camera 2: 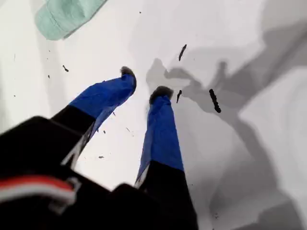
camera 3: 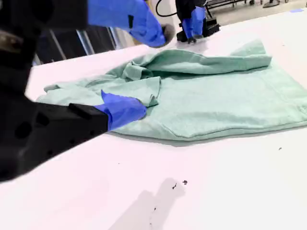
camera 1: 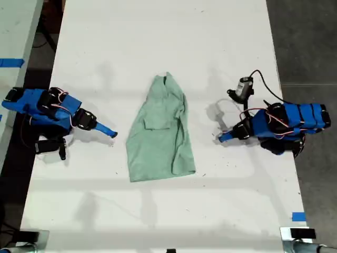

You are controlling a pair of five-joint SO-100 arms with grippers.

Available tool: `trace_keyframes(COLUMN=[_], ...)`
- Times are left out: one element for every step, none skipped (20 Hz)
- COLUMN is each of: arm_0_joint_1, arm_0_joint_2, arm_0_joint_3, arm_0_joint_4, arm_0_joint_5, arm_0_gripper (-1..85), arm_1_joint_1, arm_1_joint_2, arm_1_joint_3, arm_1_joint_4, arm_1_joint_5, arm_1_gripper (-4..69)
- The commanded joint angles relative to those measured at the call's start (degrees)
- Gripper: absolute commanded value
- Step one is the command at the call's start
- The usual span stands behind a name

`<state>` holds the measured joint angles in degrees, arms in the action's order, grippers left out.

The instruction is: Fold t shirt

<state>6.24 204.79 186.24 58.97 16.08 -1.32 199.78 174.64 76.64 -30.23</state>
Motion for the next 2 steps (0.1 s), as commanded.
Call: trace_keyframes(arm_0_joint_1=[-0.35, -0.35], arm_0_joint_2=[0.53, 0.53], arm_0_joint_3=[2.37, 2.37], arm_0_joint_4=[-0.97, -0.97], arm_0_joint_5=[0.35, 0.35], arm_0_gripper=[19.6, 19.6], arm_1_joint_1=[0.26, 0.35], arm_1_joint_2=[0.7, 0.7], arm_1_joint_3=[3.25, 3.25], arm_1_joint_4=[0.18, 0.18], arm_1_joint_5=[-0.53, -0.53], arm_1_gripper=[10.0, 10.0])
